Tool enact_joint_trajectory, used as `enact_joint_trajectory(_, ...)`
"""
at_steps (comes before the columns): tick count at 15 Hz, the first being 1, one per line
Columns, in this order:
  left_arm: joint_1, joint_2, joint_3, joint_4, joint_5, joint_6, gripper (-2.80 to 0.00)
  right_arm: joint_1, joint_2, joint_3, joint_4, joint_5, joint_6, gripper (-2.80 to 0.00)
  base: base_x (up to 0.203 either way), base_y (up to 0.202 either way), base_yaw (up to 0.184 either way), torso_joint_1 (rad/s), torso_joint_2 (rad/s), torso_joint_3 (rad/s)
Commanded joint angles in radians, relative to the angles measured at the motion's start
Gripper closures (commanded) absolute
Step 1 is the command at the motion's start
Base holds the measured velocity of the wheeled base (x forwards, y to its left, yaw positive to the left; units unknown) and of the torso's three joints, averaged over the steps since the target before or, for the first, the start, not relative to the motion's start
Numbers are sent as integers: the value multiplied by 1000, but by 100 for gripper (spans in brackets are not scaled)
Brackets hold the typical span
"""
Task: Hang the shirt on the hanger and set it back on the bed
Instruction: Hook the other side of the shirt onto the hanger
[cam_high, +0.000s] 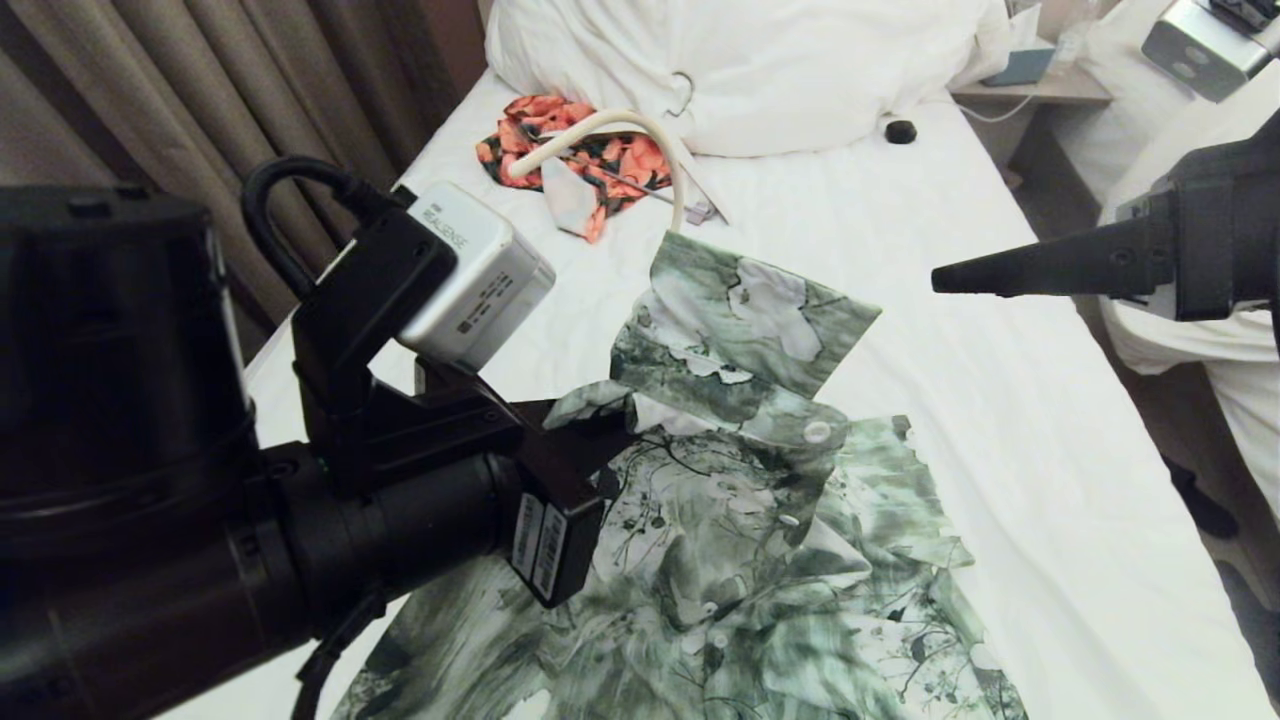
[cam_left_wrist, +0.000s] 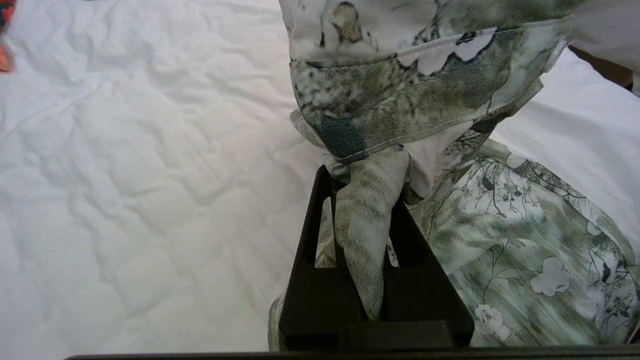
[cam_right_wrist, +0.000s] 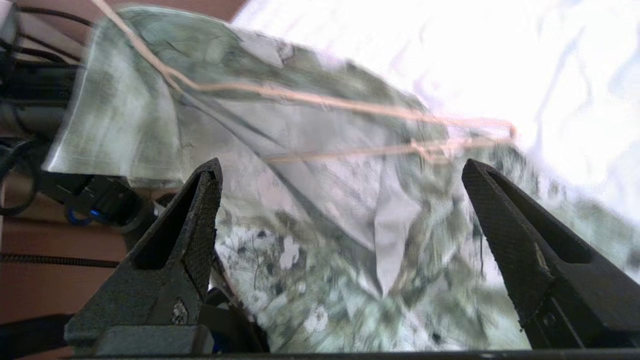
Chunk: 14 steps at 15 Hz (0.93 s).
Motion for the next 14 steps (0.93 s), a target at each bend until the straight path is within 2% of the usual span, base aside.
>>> enact_joint_trajectory(1, -3, -3, -2, -2, 2, 1, 0, -2, 7, 2, 11, -7, 1, -280, 0, 0, 0, 0, 0, 0)
enact_joint_trajectory(2, -5, -6, -3, -2, 2, 1, 0, 0, 7, 5, 30, -25, 1, 0, 0, 0, 0, 0, 0, 0)
enact_joint_trajectory(5, -3, -14, -3, -2, 2, -11, 0, 0, -8, 3, 148, -93, 35, 0, 0, 0, 0, 0, 0, 0)
enact_joint_trajectory(7, -3, -11, -23, -2, 7, -9, 0, 11, -3, -6, 221, -182, 41, 0, 0, 0, 0, 0, 0, 0)
enact_joint_trajectory(8, -3, -11, -34, -2, 13, -9, 0, 15, -2, -4, 248, -197, 41, 0, 0, 0, 0, 0, 0, 0)
enact_joint_trajectory(12, -3, -6, -87, 9, 22, -8, 0, 28, 83, 49, 267, -203, 40, 0, 0, 0, 0, 0, 0, 0)
enact_joint_trajectory(14, -3, -11, -98, 11, 23, -5, 0, 32, 138, 67, 234, -197, 42, 0, 0, 0, 0, 0, 0, 0)
